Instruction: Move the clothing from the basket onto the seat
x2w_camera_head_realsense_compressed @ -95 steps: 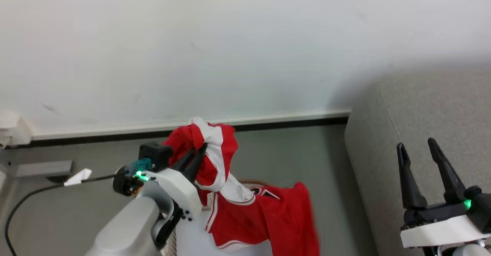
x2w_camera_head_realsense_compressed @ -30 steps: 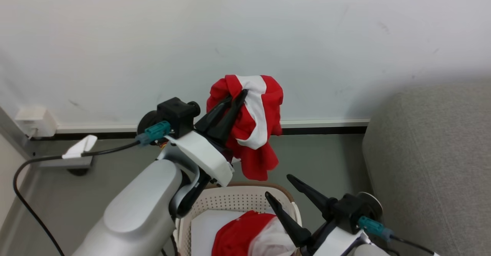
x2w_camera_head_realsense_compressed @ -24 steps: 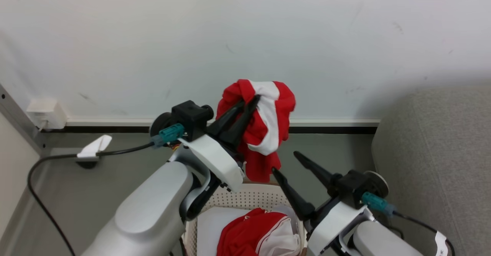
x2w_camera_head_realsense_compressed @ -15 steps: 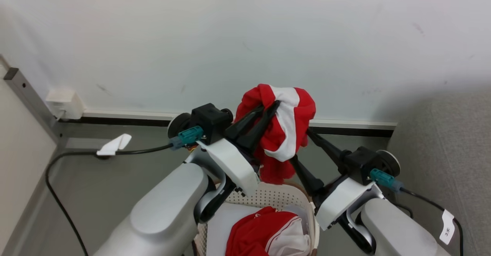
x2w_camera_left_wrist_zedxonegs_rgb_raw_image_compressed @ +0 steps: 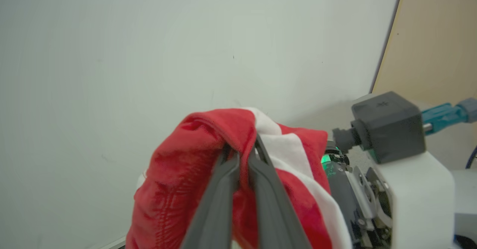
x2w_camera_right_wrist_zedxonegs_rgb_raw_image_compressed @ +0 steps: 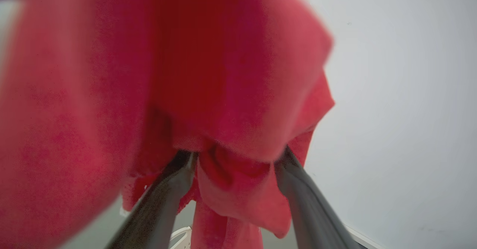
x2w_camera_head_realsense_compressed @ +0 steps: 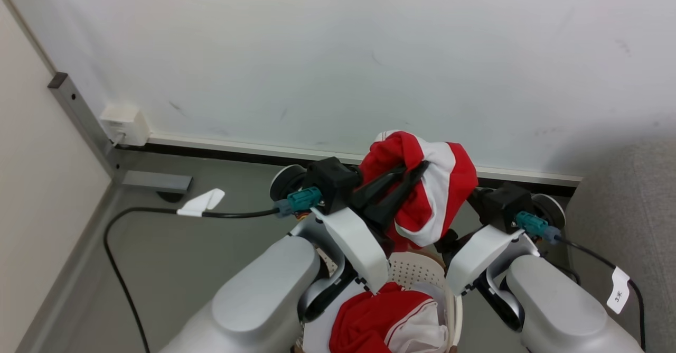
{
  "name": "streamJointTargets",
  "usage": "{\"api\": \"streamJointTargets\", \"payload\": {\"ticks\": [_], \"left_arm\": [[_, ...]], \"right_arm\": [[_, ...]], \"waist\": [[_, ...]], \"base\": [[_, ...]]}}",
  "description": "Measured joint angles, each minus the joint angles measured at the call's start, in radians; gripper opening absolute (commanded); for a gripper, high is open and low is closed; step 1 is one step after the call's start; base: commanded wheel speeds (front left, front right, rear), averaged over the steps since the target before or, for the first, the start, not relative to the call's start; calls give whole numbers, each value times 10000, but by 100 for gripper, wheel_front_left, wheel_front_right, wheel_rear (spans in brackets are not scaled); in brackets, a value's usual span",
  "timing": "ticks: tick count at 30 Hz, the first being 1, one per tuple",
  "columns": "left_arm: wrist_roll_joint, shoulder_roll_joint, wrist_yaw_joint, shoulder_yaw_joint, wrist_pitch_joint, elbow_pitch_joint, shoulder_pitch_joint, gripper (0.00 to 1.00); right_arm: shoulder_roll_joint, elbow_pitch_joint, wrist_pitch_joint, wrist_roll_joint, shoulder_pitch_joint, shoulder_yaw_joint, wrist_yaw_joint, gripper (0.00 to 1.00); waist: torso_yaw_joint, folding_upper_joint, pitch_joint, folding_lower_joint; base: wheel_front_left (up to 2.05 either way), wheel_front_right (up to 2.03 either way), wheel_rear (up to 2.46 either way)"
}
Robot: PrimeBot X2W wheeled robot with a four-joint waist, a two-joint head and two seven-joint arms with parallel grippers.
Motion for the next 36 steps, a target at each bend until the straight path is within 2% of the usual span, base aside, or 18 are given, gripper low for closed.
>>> {"api": "streamJointTargets", "payload": {"ticks": [10,11,12,13,14,25,33,36], "left_arm": [[-125,-249,-123,-349,-8,150,-81,0],[-134,-263,-127,-384,-13,169,-81,0],[-151,-274,-142,-401,-15,190,-81,0],[-178,-278,-155,-405,-25,219,-86,0],[-224,-278,-155,-401,-42,247,-96,0],[-418,77,-21,-140,-169,788,-85,0],[-516,366,73,-142,-236,840,298,0],[-556,382,115,-180,-236,759,431,25]], "right_arm": [[-21,690,0,301,-576,224,0,100],[-31,698,0,360,-614,297,0,93],[-50,696,0,430,-658,355,0,40],[-69,683,0,476,-697,385,0,4],[-92,652,-2,485,-714,393,0,0],[-301,40,0,748,-506,591,0,0],[-420,-880,2,734,67,2,0,0],[-437,-1208,0,729,295,-320,0,0]], "waist": [[392,0,63,0],[421,0,68,0],[444,0,72,0],[461,0,78,0],[470,0,84,0],[140,0,-41,0],[-244,0,-223,0],[-360,0,-275,0]], "base": [[0,0,0],[0,0,0],[0,0,0],[0,0,0],[0,0,0],[0,0,0],[0,0,0],[0,0,0]]}}
